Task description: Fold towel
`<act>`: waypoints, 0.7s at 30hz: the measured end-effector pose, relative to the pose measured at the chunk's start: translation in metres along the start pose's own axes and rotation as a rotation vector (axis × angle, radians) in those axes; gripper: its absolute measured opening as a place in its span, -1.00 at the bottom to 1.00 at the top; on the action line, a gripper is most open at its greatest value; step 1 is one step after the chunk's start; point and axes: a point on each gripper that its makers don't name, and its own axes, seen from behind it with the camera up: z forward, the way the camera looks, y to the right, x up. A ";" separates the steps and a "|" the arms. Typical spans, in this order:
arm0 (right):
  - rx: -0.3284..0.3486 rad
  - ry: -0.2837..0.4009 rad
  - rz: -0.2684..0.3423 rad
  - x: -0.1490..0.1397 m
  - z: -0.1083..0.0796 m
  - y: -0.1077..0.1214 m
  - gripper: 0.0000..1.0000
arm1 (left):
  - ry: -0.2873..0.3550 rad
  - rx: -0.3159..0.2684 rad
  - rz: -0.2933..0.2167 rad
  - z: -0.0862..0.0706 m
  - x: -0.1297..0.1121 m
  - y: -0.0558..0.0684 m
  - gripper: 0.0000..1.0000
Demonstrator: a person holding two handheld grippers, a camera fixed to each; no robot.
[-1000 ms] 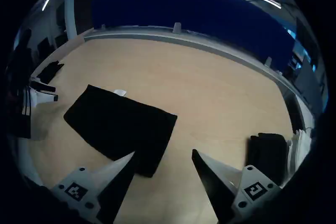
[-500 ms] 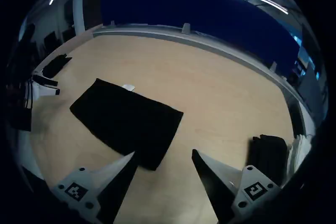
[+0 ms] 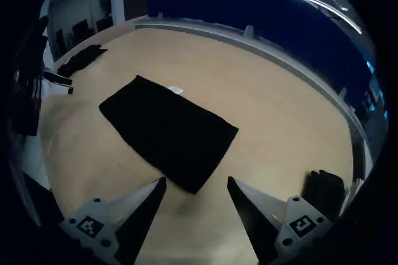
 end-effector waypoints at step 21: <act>0.070 -0.084 -0.058 -0.018 0.029 -0.007 0.27 | -0.004 0.053 -0.048 -0.024 -0.025 -0.024 0.90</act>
